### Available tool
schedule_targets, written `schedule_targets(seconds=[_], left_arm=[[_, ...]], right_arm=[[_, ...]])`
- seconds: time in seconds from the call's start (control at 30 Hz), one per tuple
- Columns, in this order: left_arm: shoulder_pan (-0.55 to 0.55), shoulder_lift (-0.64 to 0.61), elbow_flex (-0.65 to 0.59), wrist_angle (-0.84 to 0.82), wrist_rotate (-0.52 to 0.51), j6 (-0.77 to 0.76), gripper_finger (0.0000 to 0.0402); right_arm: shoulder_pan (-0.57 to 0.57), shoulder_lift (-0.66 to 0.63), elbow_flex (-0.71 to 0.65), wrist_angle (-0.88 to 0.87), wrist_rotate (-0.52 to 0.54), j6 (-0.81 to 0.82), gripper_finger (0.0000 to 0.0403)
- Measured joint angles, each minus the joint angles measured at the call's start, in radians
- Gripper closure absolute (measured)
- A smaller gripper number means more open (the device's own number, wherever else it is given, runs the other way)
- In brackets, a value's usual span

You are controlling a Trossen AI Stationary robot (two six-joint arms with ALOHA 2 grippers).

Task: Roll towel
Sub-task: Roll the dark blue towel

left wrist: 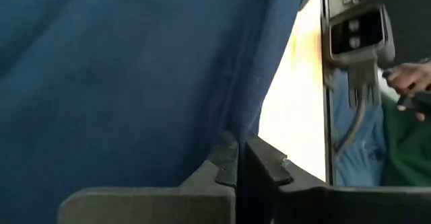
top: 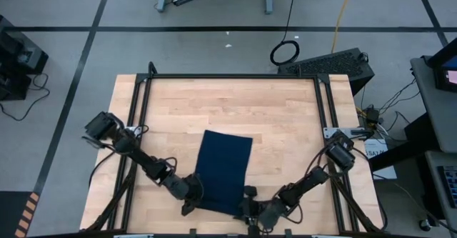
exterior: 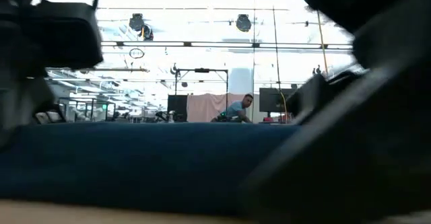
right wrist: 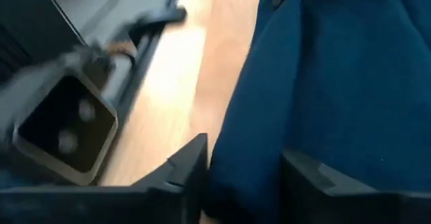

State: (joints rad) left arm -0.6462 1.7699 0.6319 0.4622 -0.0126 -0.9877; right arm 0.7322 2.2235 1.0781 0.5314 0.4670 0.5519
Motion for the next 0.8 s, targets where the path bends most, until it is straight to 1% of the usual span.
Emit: schedule_targets(seconds=[0.1,0.2,0.3,0.4,0.5,0.6,0.7,0.8], left_arm=[[0.035,0.000,0.001,0.004,0.032,-0.001,0.0390],[0.069,-0.002,0.001,0.004,0.095,0.000,0.0389],[0.106,-0.002,0.001,0.013,0.157,-0.001,0.0389],[0.139,-0.001,0.000,0.034,0.191,-0.002,0.0389],[0.163,-0.001,0.000,0.034,0.203,-0.003,0.0389],[0.177,-0.001,0.000,0.034,0.215,-0.010,0.0389],[0.183,-0.001,0.000,0.034,0.217,-0.011,0.0389],[0.183,0.000,0.000,0.034,0.217,-0.006,0.0389]], right_arm=[[0.039,-0.051,-0.003,-0.127,0.097,-0.064,0.0228],[0.087,-0.106,-0.006,-0.257,0.206,-0.114,0.0202],[0.126,-0.139,-0.006,-0.343,0.278,-0.121,0.0190],[0.146,-0.144,-0.006,-0.361,0.335,-0.085,0.0188],[0.160,-0.126,-0.006,-0.252,0.405,-0.109,0.0188],[0.165,-0.086,-0.003,-0.069,0.465,-0.230,0.0188],[0.152,-0.037,-0.003,0.058,0.479,-0.327,0.0188],[0.126,0.005,-0.003,0.127,0.506,-0.363,0.0188]])
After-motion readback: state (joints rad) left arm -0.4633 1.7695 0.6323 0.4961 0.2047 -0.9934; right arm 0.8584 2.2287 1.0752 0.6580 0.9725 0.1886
